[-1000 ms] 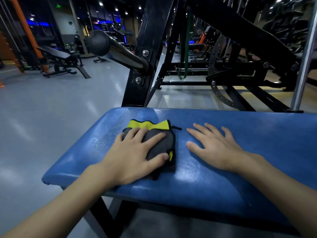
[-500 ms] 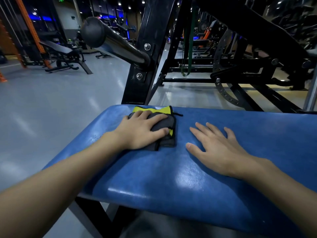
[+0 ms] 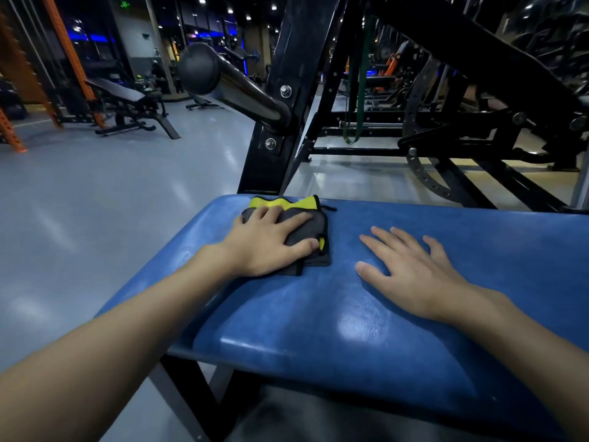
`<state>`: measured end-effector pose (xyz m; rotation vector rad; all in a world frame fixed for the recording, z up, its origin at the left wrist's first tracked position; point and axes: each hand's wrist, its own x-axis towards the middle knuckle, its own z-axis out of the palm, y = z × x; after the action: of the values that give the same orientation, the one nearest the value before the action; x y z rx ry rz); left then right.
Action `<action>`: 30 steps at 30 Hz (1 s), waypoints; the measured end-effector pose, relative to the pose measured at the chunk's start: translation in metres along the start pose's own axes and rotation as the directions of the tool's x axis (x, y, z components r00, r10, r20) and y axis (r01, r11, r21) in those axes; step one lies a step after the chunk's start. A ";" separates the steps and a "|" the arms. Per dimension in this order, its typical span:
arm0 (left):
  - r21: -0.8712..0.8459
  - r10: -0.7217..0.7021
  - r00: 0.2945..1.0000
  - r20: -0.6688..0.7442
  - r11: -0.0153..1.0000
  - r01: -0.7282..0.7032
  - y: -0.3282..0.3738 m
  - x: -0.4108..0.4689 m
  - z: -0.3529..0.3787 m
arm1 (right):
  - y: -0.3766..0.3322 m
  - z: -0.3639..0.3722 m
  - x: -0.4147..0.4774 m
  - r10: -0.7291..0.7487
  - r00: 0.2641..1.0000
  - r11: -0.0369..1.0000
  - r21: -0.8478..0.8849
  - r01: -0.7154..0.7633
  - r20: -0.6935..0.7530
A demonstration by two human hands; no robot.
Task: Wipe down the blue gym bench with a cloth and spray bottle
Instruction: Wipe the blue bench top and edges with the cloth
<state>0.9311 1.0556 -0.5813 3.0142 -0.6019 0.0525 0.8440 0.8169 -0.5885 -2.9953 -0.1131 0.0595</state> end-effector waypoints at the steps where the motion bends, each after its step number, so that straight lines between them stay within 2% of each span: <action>1: 0.007 0.017 1.000 -0.006 1.000 -0.017 0.000 -0.020 0.000 | 0.000 0.000 -0.001 0.001 1.000 1.000 0.000 -0.001 -0.001; 5: 0.055 0.082 0.996 -0.024 0.995 -0.081 -0.002 -0.100 -0.002 | -0.001 -0.001 -0.003 0.000 1.000 1.000 0.017 0.000 -0.003; 9: 0.098 0.055 0.998 -0.035 0.994 -0.052 0.001 -0.132 -0.002 | -0.004 -0.007 0.000 -0.006 1.000 0.999 0.048 0.007 -0.019; 12: 0.053 0.038 0.999 -0.018 0.998 -0.037 0.001 -0.111 -0.006 | -0.013 -0.011 0.006 -0.053 0.997 0.994 0.090 0.057 -0.047; 14: 0.026 0.030 1.000 -0.002 0.999 -0.030 -0.003 -0.085 -0.007 | -0.020 -0.009 0.012 -0.061 0.998 0.993 0.103 0.062 -0.011; 18: -0.003 -0.014 1.000 0.007 1.000 0.014 -0.015 -0.016 -0.005 | -0.023 0.001 0.017 -0.063 0.997 0.998 -0.015 0.064 0.039; 23: -0.030 -0.115 0.993 0.021 0.993 0.115 -0.028 0.073 -0.003 | -0.022 0.002 0.018 -0.069 0.997 0.998 -0.001 0.069 0.020; 26: -0.013 -0.133 0.991 0.002 0.991 0.133 -0.026 0.079 -0.001 | -0.022 0.003 0.019 -0.065 0.998 0.998 0.006 0.065 0.024; 30: -0.008 -0.101 0.995 -0.008 0.995 0.101 -0.022 0.033 -0.001 | -0.020 0.004 0.020 -0.065 0.998 0.998 -0.002 0.065 0.014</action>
<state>0.9700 1.0634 -0.5800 3.0296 -0.4475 0.0574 0.8628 0.8390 -0.5898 -2.9915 -0.2122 0.0731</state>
